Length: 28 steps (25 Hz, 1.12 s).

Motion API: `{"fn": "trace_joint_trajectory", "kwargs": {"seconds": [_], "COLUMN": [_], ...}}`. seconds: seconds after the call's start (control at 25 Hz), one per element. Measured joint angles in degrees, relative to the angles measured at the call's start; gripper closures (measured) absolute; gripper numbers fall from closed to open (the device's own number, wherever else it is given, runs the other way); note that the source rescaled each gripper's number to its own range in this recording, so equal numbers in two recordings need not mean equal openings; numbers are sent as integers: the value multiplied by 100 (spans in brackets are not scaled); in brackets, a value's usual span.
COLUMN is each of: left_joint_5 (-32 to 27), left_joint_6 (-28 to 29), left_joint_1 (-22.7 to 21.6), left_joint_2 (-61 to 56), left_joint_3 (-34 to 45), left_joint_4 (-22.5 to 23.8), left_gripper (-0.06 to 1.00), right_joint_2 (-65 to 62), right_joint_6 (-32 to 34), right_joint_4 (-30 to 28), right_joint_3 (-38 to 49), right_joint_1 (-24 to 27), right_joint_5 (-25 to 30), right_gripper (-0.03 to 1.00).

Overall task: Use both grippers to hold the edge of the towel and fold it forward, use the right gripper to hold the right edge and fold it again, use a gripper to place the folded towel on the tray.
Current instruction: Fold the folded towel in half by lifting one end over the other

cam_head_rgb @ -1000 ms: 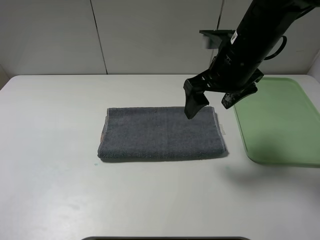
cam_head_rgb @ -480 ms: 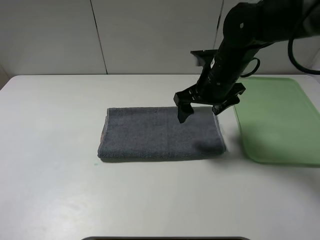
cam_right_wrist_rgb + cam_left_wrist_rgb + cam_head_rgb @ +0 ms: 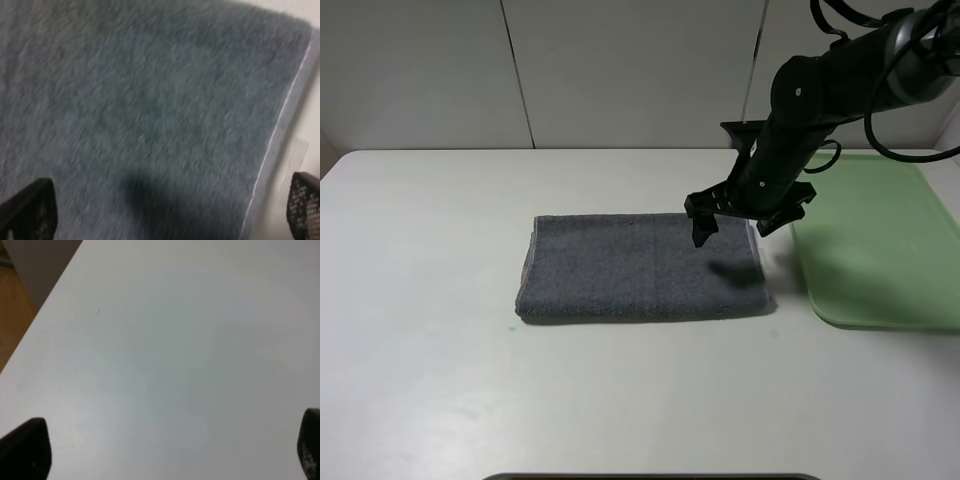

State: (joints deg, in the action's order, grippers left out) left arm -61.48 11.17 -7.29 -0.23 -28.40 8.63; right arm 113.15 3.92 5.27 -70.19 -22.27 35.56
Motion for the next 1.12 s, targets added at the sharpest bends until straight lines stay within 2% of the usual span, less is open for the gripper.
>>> {"fn": "trace_joint_trajectory", "kwargs": {"seconds": [0.96, 1.12], "left_joint_5": [0, 0], "left_joint_6": [0, 0], "left_joint_1": [0, 0], "left_joint_2": [0, 0], "left_joint_3": [0, 0], "left_joint_4": [0, 0], "left_gripper": [-6, -6], "right_joint_2": [720, 730], "right_joint_6": [-5, -10], "right_joint_4": [182, 131], "right_joint_3": [-39, -39], "right_joint_1": [312, 362], "right_joint_5": [-79, -62], "right_gripper": [-3, 18]}}
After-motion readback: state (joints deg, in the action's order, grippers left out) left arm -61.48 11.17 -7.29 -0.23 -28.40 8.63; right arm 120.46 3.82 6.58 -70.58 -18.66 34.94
